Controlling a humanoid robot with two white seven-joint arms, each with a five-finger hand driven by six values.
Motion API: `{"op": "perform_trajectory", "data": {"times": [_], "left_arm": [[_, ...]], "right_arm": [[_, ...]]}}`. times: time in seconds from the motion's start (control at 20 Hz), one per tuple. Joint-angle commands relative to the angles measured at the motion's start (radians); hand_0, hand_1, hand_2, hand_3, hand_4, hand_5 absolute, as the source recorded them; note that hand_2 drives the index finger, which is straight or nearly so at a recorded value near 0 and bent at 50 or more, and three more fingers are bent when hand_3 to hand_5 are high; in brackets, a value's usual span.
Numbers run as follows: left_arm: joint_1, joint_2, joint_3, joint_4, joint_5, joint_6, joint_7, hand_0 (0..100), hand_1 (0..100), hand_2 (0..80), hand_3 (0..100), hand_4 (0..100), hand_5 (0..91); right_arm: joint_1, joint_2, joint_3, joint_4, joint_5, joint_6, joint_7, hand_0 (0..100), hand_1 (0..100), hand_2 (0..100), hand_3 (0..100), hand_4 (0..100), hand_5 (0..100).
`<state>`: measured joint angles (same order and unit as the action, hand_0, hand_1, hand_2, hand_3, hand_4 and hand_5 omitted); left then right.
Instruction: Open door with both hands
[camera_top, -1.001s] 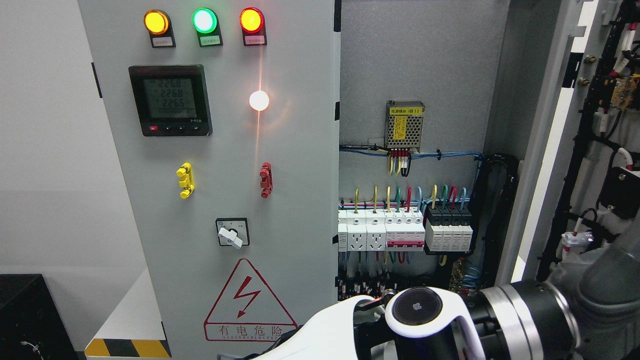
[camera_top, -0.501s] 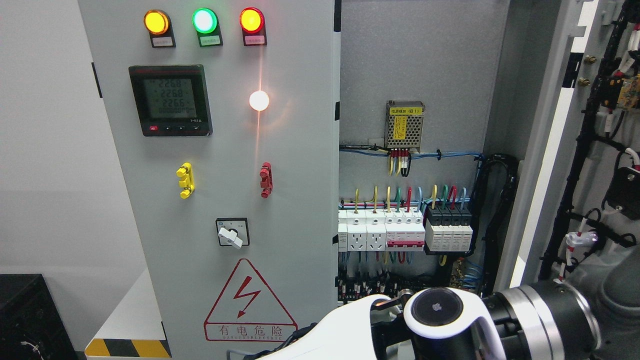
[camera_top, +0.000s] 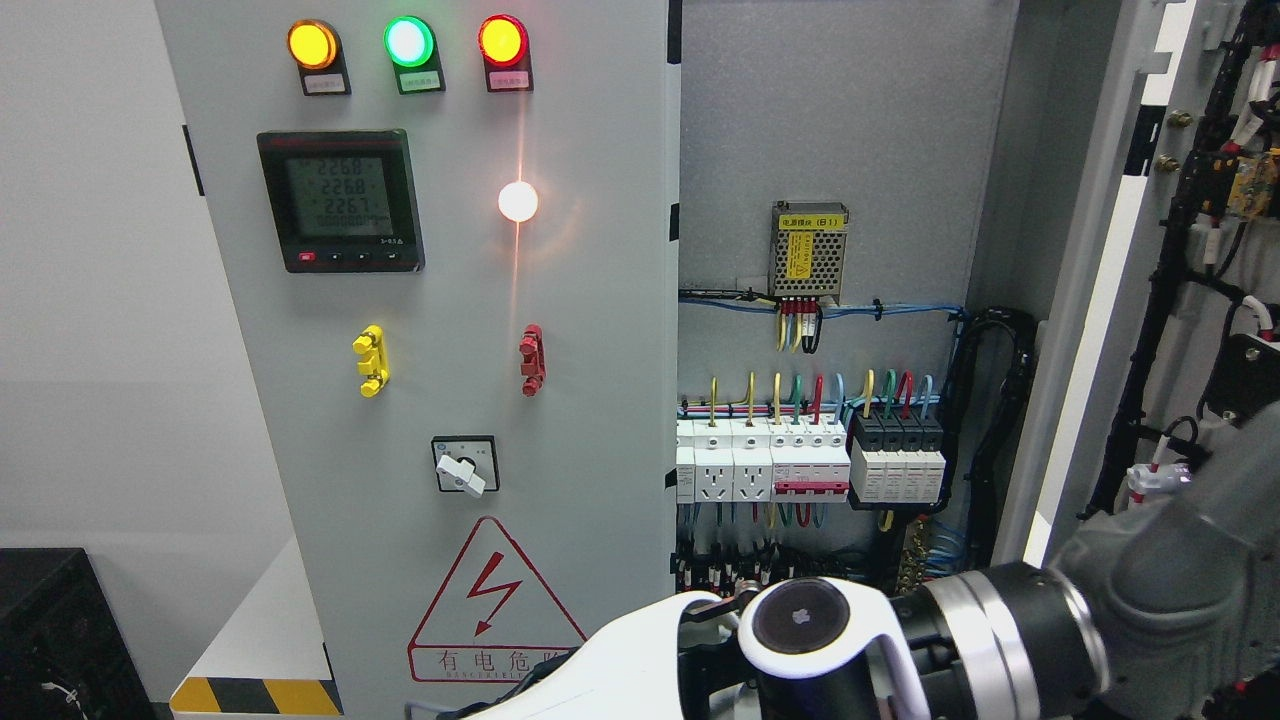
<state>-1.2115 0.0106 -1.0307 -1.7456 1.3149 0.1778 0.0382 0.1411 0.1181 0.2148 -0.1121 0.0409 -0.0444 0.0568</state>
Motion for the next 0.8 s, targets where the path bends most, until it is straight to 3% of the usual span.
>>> {"op": "perform_trajectory", "data": {"times": [0.0, 0.45, 0.65, 0.75], "left_arm": [[0.102, 0.287, 0.044, -0.218, 0.010, -0.001, -0.008, 0, 0, 0.0, 0, 0, 0.0], [0.349, 0.488, 0.099, -0.273, -0.005, -0.003, -0.020, 0, 0, 0.0, 0, 0, 0.0], [0.565, 0.555, 0.132, -0.265, -0.106, -0.003, -0.084, 0, 0, 0.0, 0, 0, 0.0], [0.633, 0.583, 0.136, -0.259, -0.131, -0.012, -0.092, 0, 0, 0.0, 0, 0, 0.0]], "right_arm": [[0.000, 0.000, 0.000, 0.000, -0.001, 0.000, 0.000, 19, 0, 0, 0, 0, 0], [0.000, 0.000, 0.000, 0.000, 0.000, 0.000, 0.000, 19, 0, 0, 0, 0, 0], [0.000, 0.000, 0.000, 0.000, 0.000, 0.000, 0.000, 19, 0, 0, 0, 0, 0], [0.000, 0.000, 0.000, 0.000, 0.000, 0.000, 0.000, 19, 0, 0, 0, 0, 0]]}}
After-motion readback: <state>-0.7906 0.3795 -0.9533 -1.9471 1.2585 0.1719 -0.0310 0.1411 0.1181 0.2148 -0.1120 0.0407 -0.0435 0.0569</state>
